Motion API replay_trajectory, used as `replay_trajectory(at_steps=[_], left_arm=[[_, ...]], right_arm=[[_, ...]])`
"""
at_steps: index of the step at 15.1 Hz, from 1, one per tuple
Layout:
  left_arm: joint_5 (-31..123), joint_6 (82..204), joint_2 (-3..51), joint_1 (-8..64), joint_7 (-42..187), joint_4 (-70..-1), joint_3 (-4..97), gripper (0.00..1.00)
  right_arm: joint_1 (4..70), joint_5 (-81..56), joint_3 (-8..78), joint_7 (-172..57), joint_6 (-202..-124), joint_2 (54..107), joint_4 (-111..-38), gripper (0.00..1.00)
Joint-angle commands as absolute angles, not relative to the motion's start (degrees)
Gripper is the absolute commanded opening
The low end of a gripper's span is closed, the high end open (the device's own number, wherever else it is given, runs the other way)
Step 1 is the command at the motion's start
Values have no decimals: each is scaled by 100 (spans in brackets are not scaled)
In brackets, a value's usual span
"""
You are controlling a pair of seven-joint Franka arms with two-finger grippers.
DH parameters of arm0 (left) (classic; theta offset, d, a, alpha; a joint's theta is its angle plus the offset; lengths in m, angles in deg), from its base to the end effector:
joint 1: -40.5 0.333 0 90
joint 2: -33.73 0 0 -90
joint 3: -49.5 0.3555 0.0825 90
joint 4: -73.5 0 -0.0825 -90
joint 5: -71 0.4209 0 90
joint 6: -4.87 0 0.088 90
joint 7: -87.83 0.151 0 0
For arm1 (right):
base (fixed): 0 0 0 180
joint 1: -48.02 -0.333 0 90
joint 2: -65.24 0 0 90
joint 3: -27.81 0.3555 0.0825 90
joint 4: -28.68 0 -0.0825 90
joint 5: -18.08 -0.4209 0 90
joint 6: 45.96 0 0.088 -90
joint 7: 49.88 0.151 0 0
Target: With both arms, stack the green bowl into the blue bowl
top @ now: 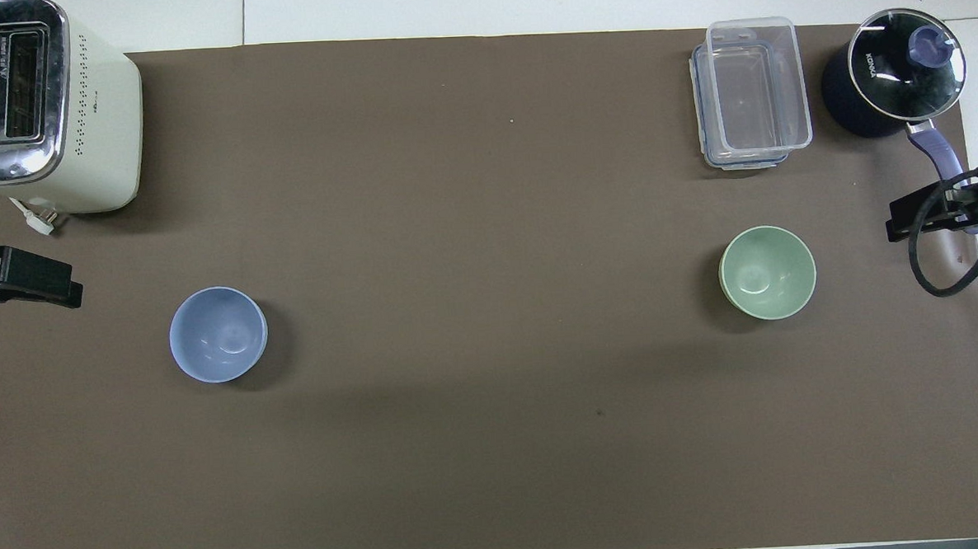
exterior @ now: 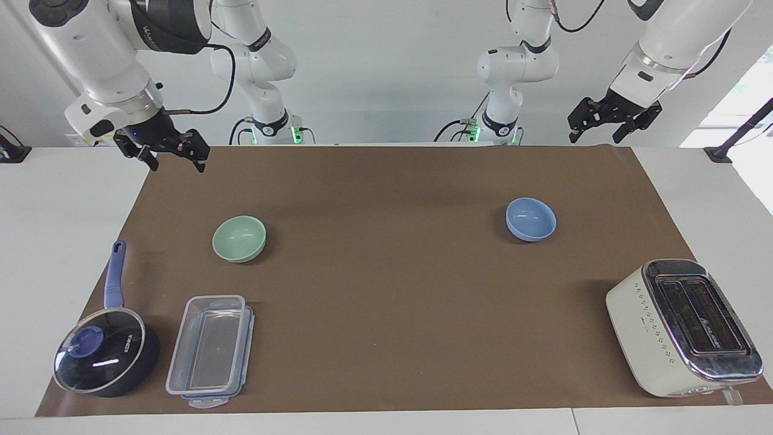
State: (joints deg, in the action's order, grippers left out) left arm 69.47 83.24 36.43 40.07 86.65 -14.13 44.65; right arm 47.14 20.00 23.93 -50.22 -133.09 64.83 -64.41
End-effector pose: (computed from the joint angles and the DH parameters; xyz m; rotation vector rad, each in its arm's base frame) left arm 0.5450 -0.0560 0.6512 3.1182 -0.1172 -0.1808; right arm 0.5762 -0.0355 0.5931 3.1068 -0.0722 -0.1521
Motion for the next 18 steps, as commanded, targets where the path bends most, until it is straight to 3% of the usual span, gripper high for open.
replay_trajectory(at_steps=[1, 13, 16, 18], left_arm=[[6889, 8458, 3786, 4015, 8651, -1580, 4493, 100], [6889, 8467, 3795, 4023, 8642, -1598, 4511, 100], [6889, 8476, 3804, 3988, 8642, -1615, 4510, 100], [6889, 8563, 3847, 3988, 8607, -1711, 4502, 100]], right_arm=[[4767, 2019, 2421, -5120, -13280, 6463, -6423, 100], [4767, 2019, 2421, -5182, -13498, 6402, -6632, 100], [4767, 1949, 2421, -5155, -14646, 5885, -7981, 89], [4775, 1835, 2412, -5190, -15571, 5690, -8977, 89]])
